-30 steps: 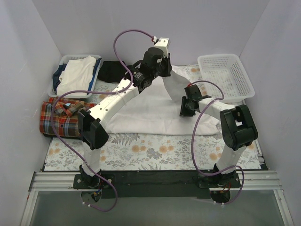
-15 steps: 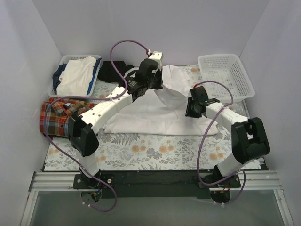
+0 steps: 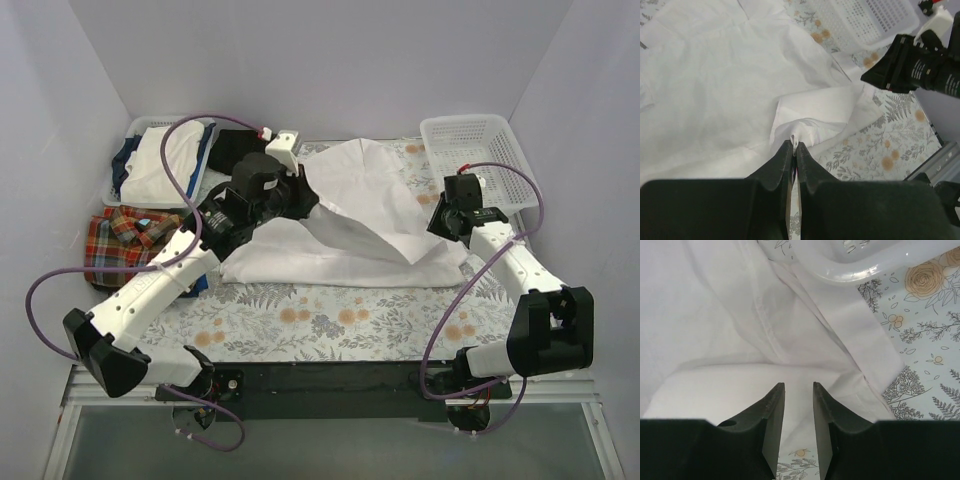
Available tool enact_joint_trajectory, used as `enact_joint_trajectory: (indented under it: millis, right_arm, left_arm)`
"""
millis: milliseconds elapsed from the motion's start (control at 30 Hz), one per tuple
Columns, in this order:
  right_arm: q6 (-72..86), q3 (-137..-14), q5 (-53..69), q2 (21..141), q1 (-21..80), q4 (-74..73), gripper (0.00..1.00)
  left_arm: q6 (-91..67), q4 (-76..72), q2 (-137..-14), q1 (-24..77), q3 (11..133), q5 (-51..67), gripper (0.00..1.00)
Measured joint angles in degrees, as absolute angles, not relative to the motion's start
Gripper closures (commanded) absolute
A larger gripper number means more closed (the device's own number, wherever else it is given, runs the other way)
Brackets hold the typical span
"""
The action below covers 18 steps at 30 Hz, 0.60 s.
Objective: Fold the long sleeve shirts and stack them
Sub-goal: Fold the shirt
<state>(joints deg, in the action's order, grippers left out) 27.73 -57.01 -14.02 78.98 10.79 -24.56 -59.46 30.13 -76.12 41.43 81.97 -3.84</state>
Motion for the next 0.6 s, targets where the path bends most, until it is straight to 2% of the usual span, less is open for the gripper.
enact_joint_trajectory:
  millis: [300, 600]
  right_arm:
    - [26.6, -62.3, -9.3, 82.3, 9.8, -24.4, 0.62]
    - [23.6, -59.7, 2.7, 87.5, 10.1, -22.9, 0.62]
  left_arm:
    - [-62.3, 32.2, -73.9, 41.4, 69.3, -0.6, 1.00]
    - [-63.3, 34.4, -76.0, 41.4, 70.6, -9.1, 1.00]
